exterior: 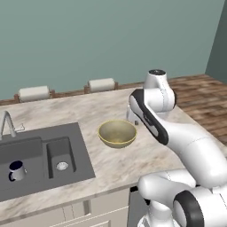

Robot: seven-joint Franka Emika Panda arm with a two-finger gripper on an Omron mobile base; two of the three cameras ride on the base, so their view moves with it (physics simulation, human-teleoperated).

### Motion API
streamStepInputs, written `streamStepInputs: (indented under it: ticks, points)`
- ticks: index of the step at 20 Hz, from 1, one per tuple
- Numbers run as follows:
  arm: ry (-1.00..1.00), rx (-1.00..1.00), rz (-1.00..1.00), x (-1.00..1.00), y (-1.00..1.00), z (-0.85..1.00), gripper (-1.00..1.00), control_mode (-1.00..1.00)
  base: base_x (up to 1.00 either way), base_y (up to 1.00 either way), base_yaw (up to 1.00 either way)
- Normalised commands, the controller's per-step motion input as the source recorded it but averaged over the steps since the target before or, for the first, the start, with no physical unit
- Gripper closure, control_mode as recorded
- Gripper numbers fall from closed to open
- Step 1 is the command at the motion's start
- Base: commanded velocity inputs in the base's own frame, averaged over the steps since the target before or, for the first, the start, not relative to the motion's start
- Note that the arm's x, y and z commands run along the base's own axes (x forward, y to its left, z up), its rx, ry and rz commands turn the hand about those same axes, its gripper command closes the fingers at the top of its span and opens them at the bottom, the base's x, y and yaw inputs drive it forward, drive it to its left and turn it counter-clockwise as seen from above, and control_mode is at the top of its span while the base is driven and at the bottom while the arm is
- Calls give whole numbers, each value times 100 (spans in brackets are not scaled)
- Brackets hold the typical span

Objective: Pick the mug and place it in the sink. Pick the bowl and place it in the open cabinet and then close the cabinet.

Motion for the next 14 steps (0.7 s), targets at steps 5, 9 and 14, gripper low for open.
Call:
streamStepInputs:
  ticks: [5,9,14]
  points:
    - [0,0,-20,21,-31,-14,-100,-100,0,0,0]
    - [0,0,-18,29,-13,-8,-100,-100,0,0,0]
    - [-2,0,-12,34,-1,-14,-100,-100,0,0,0]
